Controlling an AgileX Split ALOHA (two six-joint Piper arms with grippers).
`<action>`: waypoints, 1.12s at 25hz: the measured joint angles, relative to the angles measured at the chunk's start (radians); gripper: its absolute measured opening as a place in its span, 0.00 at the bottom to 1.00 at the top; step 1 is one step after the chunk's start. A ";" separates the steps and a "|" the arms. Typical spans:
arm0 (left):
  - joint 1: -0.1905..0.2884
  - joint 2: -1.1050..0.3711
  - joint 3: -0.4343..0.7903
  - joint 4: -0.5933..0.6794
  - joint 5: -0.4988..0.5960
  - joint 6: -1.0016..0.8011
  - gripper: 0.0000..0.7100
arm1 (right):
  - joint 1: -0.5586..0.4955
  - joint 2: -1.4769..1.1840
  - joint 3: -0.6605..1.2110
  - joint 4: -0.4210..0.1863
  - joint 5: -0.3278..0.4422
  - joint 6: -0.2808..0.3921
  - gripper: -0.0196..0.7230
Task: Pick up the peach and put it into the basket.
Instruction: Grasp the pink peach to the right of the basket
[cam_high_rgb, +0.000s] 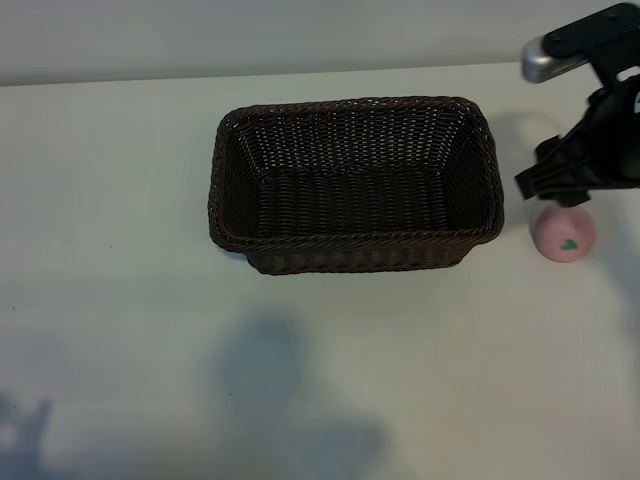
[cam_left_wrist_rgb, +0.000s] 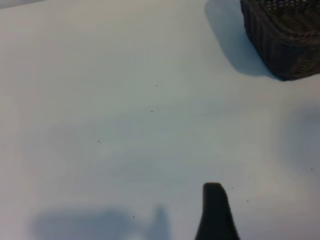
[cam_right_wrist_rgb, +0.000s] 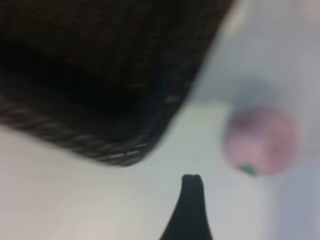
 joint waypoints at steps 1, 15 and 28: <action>0.000 0.000 0.000 0.000 0.000 0.000 0.70 | -0.011 0.006 0.000 -0.033 -0.003 0.034 0.83; 0.000 0.000 0.001 0.000 0.000 0.002 0.70 | -0.131 0.207 -0.003 -0.018 -0.086 0.024 0.83; 0.000 0.000 0.005 0.000 0.000 0.003 0.70 | -0.131 0.350 -0.010 0.017 -0.137 0.006 0.83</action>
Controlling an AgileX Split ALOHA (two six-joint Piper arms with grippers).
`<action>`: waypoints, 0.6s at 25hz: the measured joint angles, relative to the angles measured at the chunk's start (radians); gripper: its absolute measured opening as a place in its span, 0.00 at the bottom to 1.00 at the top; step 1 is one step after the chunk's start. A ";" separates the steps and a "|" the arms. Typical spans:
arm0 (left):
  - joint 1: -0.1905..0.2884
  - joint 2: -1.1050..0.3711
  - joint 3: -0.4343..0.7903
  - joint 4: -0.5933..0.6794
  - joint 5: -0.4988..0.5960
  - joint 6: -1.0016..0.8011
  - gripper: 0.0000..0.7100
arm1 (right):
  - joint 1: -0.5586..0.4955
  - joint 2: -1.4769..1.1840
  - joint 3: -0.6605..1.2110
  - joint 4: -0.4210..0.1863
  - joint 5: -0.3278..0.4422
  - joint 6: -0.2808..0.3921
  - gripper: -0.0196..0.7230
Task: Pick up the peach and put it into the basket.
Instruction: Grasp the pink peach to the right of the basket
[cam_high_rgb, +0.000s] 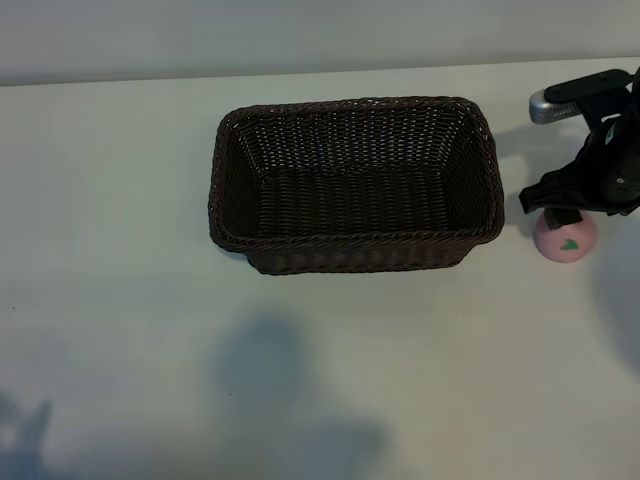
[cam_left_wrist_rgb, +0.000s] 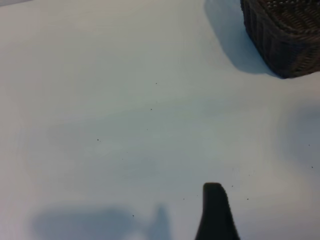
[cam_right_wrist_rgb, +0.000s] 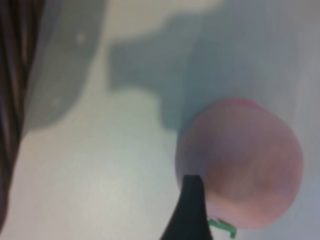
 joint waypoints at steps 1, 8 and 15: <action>0.000 0.000 0.000 0.000 0.000 0.000 0.70 | 0.000 0.010 0.000 0.006 -0.003 -0.003 0.83; -0.001 0.000 0.000 0.000 0.000 0.000 0.70 | 0.000 0.073 -0.015 0.061 -0.020 -0.055 0.82; -0.001 0.000 0.000 0.000 0.000 0.000 0.70 | -0.002 0.102 -0.020 0.061 -0.024 -0.038 0.50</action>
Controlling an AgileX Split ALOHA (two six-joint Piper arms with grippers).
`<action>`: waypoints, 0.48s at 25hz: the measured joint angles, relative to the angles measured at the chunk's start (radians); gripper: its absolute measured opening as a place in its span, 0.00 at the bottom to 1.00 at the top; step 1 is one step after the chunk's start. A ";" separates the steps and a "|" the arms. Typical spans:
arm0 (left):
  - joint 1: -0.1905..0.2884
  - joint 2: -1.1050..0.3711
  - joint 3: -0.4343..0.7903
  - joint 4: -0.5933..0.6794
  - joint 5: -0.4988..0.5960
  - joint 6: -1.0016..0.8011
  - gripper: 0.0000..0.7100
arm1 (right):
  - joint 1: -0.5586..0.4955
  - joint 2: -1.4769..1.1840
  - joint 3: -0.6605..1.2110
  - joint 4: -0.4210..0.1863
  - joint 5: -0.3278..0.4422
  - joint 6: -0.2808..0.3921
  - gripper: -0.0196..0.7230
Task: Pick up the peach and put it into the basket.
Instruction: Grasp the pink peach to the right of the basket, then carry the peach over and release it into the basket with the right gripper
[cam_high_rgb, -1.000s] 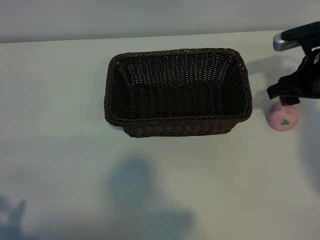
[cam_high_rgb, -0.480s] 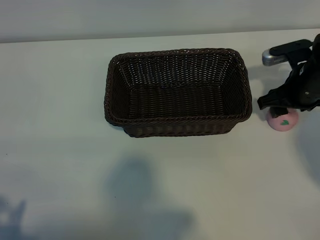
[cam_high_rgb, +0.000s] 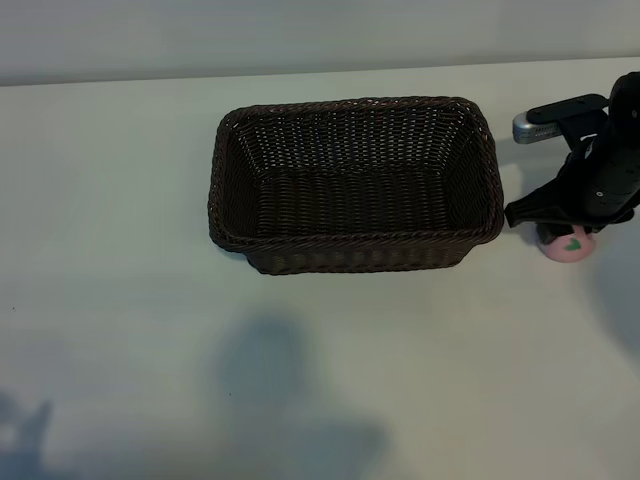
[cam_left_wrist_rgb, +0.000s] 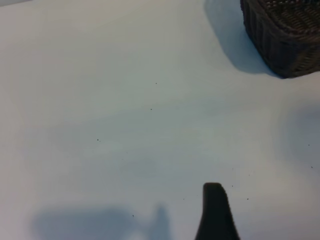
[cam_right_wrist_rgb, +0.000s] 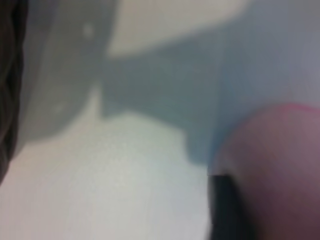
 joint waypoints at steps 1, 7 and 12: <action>0.000 0.000 0.000 0.000 0.000 0.000 0.70 | 0.000 0.000 -0.002 0.000 -0.002 0.008 0.41; 0.000 0.000 0.000 0.000 0.000 0.000 0.70 | 0.000 -0.001 -0.009 0.000 -0.004 0.026 0.09; 0.000 0.000 0.000 0.000 0.000 0.000 0.70 | 0.000 -0.014 -0.044 -0.010 0.055 0.029 0.08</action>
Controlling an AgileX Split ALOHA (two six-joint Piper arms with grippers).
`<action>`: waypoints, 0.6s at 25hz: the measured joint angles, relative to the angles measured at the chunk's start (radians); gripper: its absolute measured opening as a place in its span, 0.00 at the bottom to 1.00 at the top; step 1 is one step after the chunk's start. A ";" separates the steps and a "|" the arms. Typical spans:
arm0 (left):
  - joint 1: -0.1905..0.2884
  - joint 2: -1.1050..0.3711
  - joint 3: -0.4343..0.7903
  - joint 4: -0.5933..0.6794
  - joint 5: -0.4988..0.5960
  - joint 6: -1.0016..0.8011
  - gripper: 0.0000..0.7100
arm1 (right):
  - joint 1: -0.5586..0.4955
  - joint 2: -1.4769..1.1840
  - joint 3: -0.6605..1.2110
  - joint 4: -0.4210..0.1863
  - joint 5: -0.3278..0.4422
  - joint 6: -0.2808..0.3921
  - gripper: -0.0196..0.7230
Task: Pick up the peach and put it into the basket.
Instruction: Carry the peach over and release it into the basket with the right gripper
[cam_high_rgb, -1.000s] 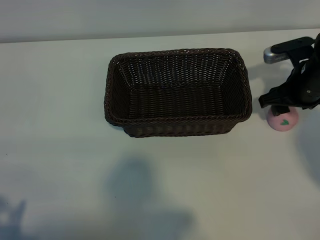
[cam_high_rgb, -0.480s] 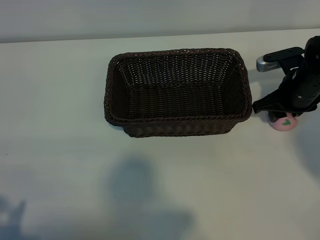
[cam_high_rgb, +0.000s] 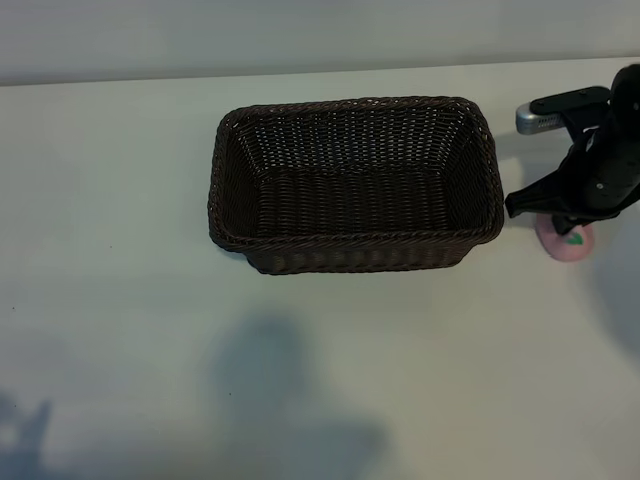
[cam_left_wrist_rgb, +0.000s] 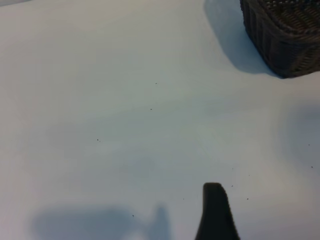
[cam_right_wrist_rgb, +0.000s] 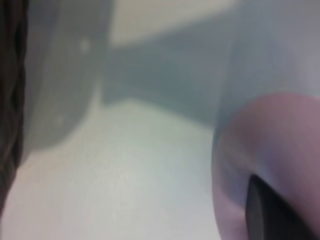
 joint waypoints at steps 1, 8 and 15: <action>0.000 0.000 0.000 0.000 0.000 0.000 0.70 | 0.000 -0.006 -0.017 -0.001 0.018 0.001 0.08; 0.000 0.000 0.000 0.000 0.000 -0.002 0.70 | 0.000 -0.069 -0.137 -0.003 0.152 0.000 0.08; 0.000 0.000 0.000 0.000 0.000 -0.002 0.70 | 0.000 -0.155 -0.216 -0.003 0.251 -0.019 0.08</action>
